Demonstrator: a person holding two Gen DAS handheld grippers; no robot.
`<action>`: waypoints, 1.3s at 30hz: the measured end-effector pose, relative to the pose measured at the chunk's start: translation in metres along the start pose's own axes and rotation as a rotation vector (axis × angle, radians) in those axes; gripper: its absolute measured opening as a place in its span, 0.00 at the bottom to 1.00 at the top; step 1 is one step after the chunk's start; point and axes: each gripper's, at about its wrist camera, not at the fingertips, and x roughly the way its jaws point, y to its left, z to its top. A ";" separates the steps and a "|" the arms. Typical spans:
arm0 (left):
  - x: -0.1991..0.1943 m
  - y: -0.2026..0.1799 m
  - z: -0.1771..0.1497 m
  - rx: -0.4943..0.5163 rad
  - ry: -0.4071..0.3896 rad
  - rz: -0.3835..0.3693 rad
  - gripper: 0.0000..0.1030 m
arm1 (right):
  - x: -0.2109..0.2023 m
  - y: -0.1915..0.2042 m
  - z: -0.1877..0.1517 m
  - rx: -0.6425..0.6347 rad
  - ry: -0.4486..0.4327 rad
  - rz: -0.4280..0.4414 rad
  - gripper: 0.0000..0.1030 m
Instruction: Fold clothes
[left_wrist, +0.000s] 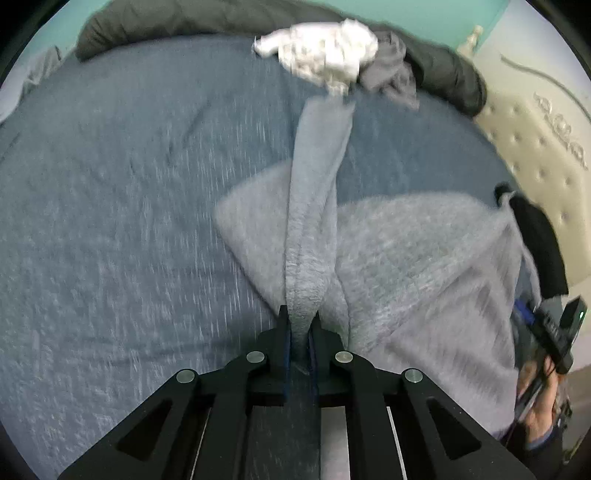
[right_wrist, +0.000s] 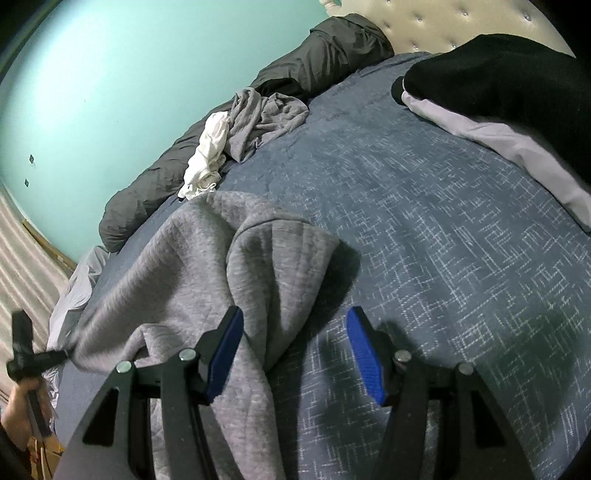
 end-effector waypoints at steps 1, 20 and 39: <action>-0.001 0.001 0.002 -0.006 -0.007 0.006 0.14 | 0.000 0.000 0.000 0.002 -0.001 -0.001 0.57; 0.086 -0.026 0.106 0.056 0.035 0.060 0.36 | 0.011 0.001 0.006 -0.015 0.019 0.002 0.57; -0.068 0.031 0.049 0.007 -0.226 0.117 0.07 | -0.001 0.005 0.005 -0.016 -0.045 -0.025 0.57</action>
